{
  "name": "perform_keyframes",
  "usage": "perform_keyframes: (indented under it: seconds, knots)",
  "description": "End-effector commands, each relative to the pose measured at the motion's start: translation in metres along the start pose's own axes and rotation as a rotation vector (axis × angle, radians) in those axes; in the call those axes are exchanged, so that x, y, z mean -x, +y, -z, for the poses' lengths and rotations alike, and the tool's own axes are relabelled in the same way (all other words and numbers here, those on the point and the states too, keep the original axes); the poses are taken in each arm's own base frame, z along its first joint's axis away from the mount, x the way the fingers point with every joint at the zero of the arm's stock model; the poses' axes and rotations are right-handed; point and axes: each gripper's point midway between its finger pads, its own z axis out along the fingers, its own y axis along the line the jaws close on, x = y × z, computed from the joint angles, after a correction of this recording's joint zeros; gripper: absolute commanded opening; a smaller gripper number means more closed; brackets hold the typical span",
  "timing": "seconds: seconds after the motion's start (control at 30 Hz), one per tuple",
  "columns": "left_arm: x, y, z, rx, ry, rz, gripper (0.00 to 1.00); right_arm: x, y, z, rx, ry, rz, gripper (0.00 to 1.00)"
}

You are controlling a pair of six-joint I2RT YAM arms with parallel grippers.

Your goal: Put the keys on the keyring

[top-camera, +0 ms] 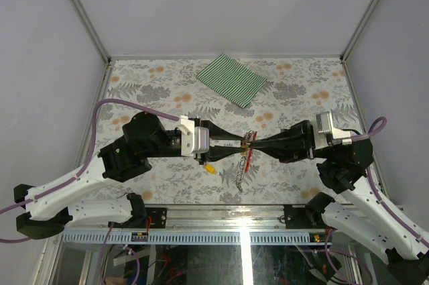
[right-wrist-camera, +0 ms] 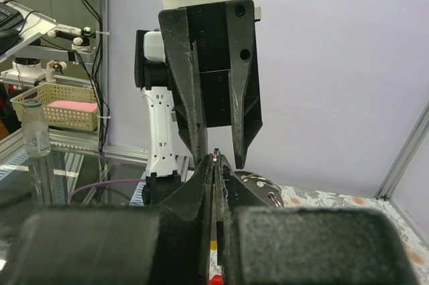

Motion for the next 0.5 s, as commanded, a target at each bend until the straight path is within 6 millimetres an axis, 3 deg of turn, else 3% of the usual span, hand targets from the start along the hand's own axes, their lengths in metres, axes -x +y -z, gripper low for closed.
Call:
perform_keyframes:
  seconds: [0.0,0.33,0.47]
  knots:
    - [0.0249,0.0046,0.0000,0.016,-0.072,-0.029,0.25,0.0271,0.0098,-0.0031,0.039,-0.058,0.083,0.00]
    - [0.0233,0.0004,-0.0033,-0.016,-0.064,-0.018,0.17,0.0251,0.0108,-0.0027,0.045,-0.060,0.079,0.00]
    - [0.0206,-0.0031,-0.0055,-0.042,-0.042,-0.007,0.02,0.0243,0.0109,-0.0024,0.047,-0.058,0.078,0.00]
